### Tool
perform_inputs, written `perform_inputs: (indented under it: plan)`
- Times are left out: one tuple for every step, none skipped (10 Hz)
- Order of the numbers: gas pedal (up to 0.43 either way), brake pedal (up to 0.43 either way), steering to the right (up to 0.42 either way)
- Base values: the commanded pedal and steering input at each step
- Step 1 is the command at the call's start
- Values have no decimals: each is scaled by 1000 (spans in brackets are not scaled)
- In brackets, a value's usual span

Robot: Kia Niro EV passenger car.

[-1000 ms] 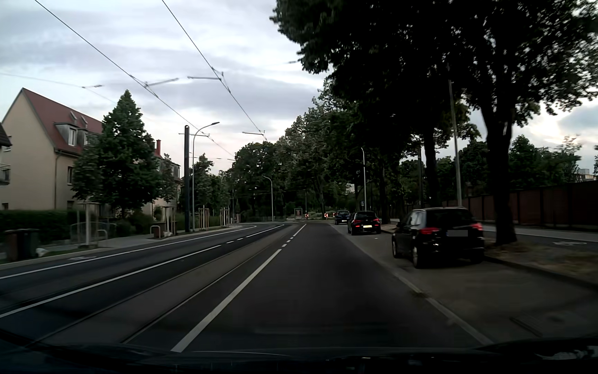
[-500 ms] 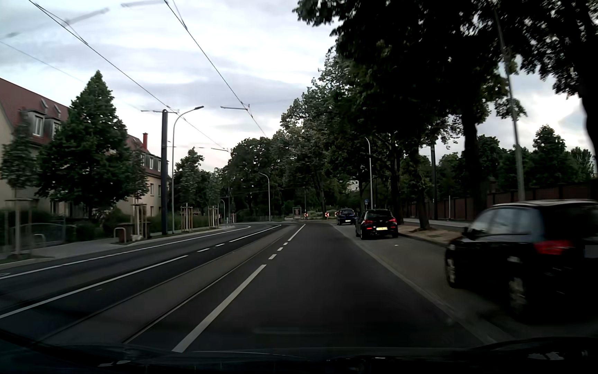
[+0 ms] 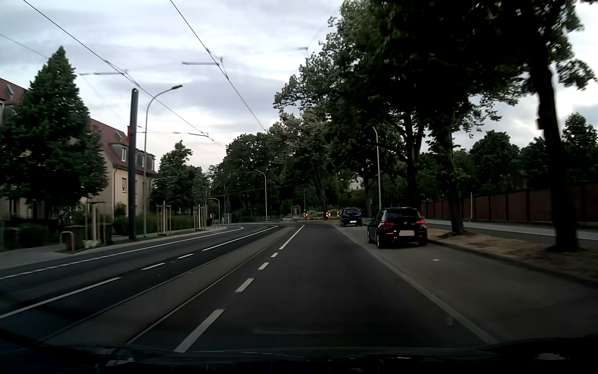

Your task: Follow the waypoints while adhering to traffic rules and regulations

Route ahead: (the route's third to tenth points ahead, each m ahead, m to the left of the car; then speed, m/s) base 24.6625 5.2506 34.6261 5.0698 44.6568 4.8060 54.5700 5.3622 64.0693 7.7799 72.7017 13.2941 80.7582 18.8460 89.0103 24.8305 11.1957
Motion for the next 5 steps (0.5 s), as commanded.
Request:
perform_inputs:
  plan:
    - [118, 0, 0]
    - [118, 0, 0]
    - [118, 0, 0]
    - [118, 0, 0]
    - [118, 0, 0]
